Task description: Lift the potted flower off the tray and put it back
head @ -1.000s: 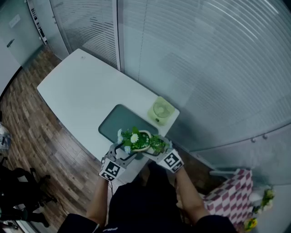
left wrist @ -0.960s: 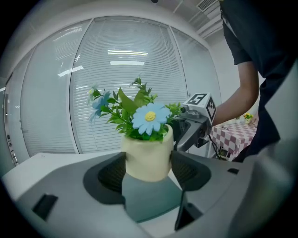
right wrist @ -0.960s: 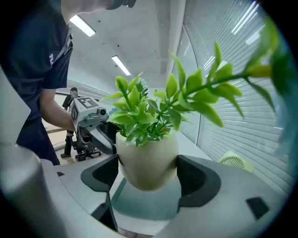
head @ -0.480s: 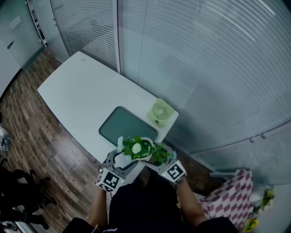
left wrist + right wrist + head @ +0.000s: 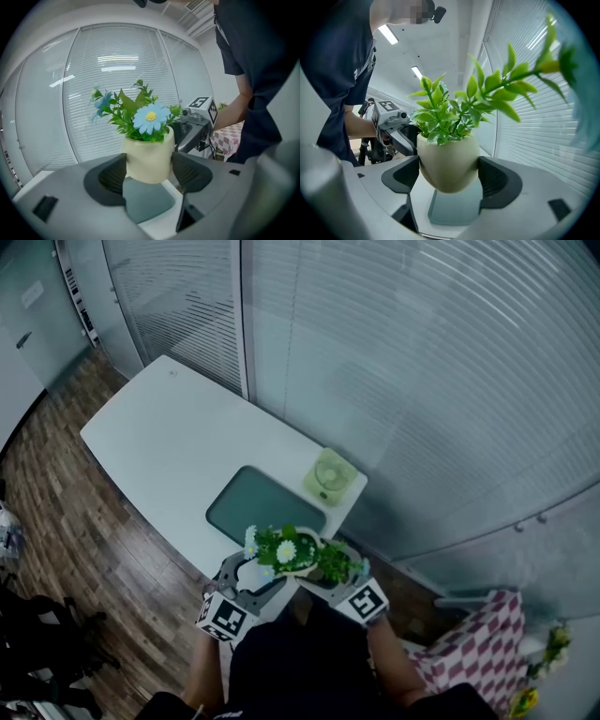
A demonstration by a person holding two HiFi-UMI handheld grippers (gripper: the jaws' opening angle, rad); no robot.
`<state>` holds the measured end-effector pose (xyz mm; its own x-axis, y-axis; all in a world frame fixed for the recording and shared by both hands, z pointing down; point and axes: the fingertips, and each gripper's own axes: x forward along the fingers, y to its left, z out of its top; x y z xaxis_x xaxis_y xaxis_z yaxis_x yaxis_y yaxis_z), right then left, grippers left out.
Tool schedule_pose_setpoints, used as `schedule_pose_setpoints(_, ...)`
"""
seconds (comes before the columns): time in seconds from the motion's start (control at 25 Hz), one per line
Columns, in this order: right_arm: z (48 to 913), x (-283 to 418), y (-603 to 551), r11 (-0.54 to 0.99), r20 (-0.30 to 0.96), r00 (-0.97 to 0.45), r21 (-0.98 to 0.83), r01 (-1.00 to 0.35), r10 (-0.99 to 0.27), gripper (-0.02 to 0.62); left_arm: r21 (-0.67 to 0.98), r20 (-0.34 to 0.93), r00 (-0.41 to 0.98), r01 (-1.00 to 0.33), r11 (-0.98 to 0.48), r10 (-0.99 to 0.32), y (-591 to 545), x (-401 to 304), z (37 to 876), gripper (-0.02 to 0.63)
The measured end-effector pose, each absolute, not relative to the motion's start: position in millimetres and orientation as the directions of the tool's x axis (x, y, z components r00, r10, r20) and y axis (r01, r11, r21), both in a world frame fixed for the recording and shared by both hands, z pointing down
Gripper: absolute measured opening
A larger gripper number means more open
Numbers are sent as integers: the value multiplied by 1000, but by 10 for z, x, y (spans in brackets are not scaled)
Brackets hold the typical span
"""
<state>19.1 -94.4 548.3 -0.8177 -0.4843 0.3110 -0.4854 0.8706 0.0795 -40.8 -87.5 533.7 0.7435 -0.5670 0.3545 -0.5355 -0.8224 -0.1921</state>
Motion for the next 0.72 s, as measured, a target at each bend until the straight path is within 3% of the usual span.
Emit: schedule_pose_setpoints(0.72, 5494, 212, -925, 856, 291, -811, 61, -514, -507, 367, -143, 350, 769, -520, -842, -535, -901, -392, 5341, 285)
